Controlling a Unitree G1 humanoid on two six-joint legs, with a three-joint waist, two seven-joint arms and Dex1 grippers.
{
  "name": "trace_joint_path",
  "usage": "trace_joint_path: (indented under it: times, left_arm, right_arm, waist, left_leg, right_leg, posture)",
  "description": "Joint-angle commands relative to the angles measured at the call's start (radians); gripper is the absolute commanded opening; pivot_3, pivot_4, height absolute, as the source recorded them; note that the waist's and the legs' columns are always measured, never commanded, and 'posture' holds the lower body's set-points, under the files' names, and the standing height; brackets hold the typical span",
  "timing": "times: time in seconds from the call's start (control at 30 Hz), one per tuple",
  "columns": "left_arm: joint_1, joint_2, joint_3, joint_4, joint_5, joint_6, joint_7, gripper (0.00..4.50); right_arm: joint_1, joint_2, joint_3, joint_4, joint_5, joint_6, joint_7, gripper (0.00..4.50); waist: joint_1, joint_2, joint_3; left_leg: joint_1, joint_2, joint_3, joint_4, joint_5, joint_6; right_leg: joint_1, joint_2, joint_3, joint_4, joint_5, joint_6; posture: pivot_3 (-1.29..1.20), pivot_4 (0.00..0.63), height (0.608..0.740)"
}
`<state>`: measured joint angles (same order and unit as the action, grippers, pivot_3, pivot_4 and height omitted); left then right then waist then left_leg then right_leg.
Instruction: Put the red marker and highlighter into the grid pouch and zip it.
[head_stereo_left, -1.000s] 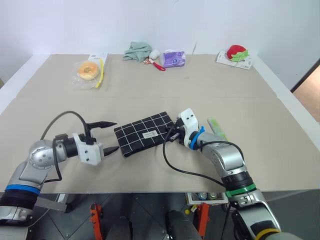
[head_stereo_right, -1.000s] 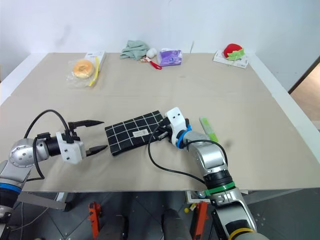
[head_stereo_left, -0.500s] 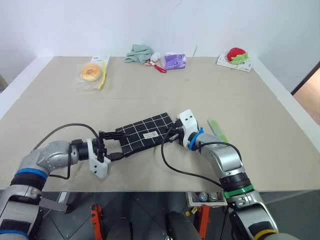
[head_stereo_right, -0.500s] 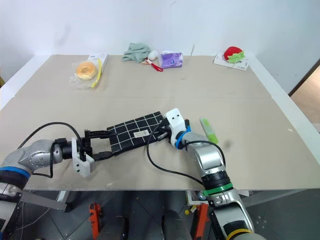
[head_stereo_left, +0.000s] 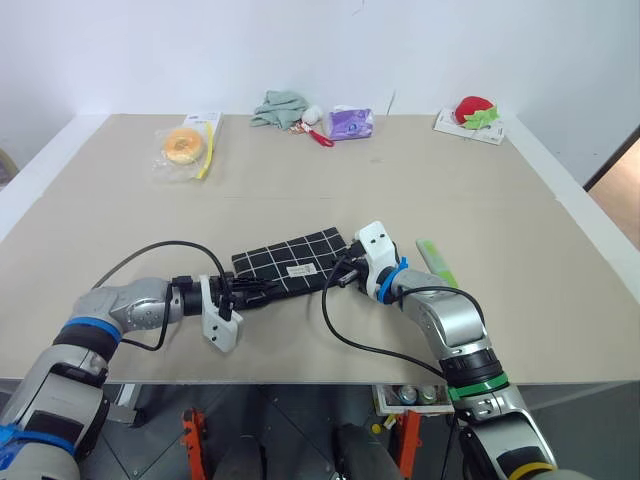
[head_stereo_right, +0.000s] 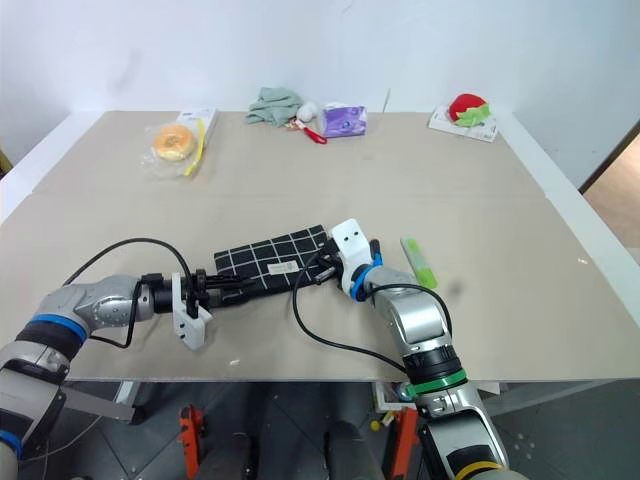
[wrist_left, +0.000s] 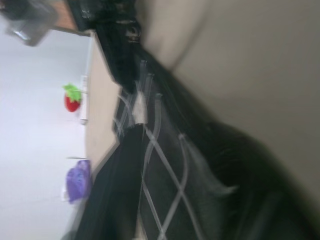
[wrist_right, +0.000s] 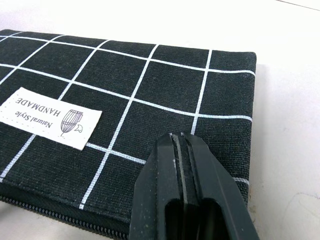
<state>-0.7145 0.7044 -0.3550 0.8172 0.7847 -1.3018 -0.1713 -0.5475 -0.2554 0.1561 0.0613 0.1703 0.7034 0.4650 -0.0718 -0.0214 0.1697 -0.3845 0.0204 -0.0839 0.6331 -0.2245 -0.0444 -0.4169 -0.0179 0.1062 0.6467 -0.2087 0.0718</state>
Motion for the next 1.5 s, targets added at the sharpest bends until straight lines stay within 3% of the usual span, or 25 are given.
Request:
trace_joint_path:
  times: [0.03,0.27,0.5,0.63,0.77,1.1,1.2,1.33,1.37,1.5]
  left_arm:
    - [-0.004,0.0,-0.04,0.045,0.008,0.023,0.006,0.11]
    - [0.002,-0.015,-0.061,0.051,-0.087,0.04,-0.053,0.11]
    - [0.023,-0.021,-0.059,0.028,-0.201,0.08,-0.135,0.11]
    - [0.037,-0.03,-0.061,0.007,-0.239,0.114,-0.181,0.0]
    - [0.049,-0.039,-0.062,-0.02,-0.262,0.13,-0.207,0.0]
    - [0.066,-0.043,-0.057,-0.051,-0.282,0.157,-0.234,0.0]
    - [0.07,-0.045,-0.052,-0.058,-0.283,0.165,-0.237,0.0]
    - [0.072,-0.047,-0.047,-0.061,-0.283,0.172,-0.239,0.0]
    - [0.072,-0.047,-0.046,-0.062,-0.283,0.174,-0.239,0.0]
    - [0.07,-0.054,-0.042,-0.065,-0.301,0.18,-0.244,0.0]
  right_arm:
    - [0.021,0.003,0.008,-0.015,0.0,0.021,0.004,0.0]
    - [0.054,-0.002,-0.087,-0.153,0.091,-0.06,0.051,0.0]
    - [0.122,-0.106,-0.237,-0.37,0.275,0.093,0.106,0.0]
    - [0.153,-0.182,-0.203,-0.379,0.252,0.147,0.092,1.26]
    - [0.161,-0.198,-0.149,-0.344,0.208,0.16,0.059,3.29]
    - [0.101,-0.152,-0.075,-0.232,0.138,0.168,-0.009,3.29]
    - [0.091,-0.15,-0.062,-0.208,0.12,0.166,-0.012,2.43]
    - [0.089,-0.146,-0.058,-0.216,0.115,0.159,-0.002,0.38]
    - [0.091,-0.148,-0.055,-0.224,0.116,0.156,0.005,0.1]
    - [0.105,-0.146,-0.035,-0.284,0.148,0.132,0.058,0.1]
  waist:
    - [0.0,0.006,-0.003]
    - [0.001,0.008,-0.004]
    - [0.004,0.008,-0.004]
    - [0.003,0.008,-0.004]
    - [0.002,0.009,-0.004]
    - [0.006,0.009,-0.004]
    - [0.006,0.009,-0.004]
    - [0.007,0.009,-0.004]
    - [0.007,0.009,-0.004]
    - [0.008,0.009,-0.004]
  left_leg:
    - [0.0,0.0,0.0,0.0,0.0,0.0]
    - [0.003,-0.001,0.0,0.0,0.001,0.001]
    - [0.001,-0.003,-0.001,0.0,0.001,0.001]
    - [0.001,-0.004,-0.001,0.0,0.001,0.001]
    - [0.001,-0.004,0.0,0.0,0.001,0.001]
    - [-0.001,-0.007,-0.001,0.0,0.001,0.001]
    - [-0.001,-0.007,0.0,0.0,0.001,0.001]
    - [-0.001,-0.007,-0.001,0.0,0.001,0.001]
    - [-0.001,-0.007,-0.001,0.0,0.001,0.001]
    - [-0.001,-0.007,-0.001,0.0,0.001,0.001]
  right_leg:
    - [0.0,0.0,0.0,0.0,0.0,0.0]
    - [0.003,0.0,0.001,0.0,0.0,0.0]
    - [0.002,-0.002,0.001,0.0,-0.001,0.002]
    - [0.002,-0.003,0.001,0.0,-0.002,0.002]
    - [0.002,-0.003,0.001,0.0,-0.002,0.002]
    - [0.002,-0.007,0.001,-0.001,-0.004,0.005]
    - [0.002,-0.006,0.001,-0.001,-0.004,0.005]
    - [0.002,-0.006,0.001,-0.001,-0.004,0.005]
    - [0.002,-0.006,0.001,-0.001,-0.004,0.005]
    - [0.002,-0.006,0.001,-0.001,-0.004,0.005]
  posture:
    - [0.0,0.15,0.739]
    - [0.0,0.15,0.739]
    - [0.0,0.15,0.739]
    - [0.0,0.15,0.739]
    - [0.0,0.15,0.739]
    - [0.0,0.15,0.739]
    - [0.0,0.15,0.739]
    - [0.0,0.15,0.739]
    - [0.0,0.15,0.739]
    - [0.0,0.15,0.739]
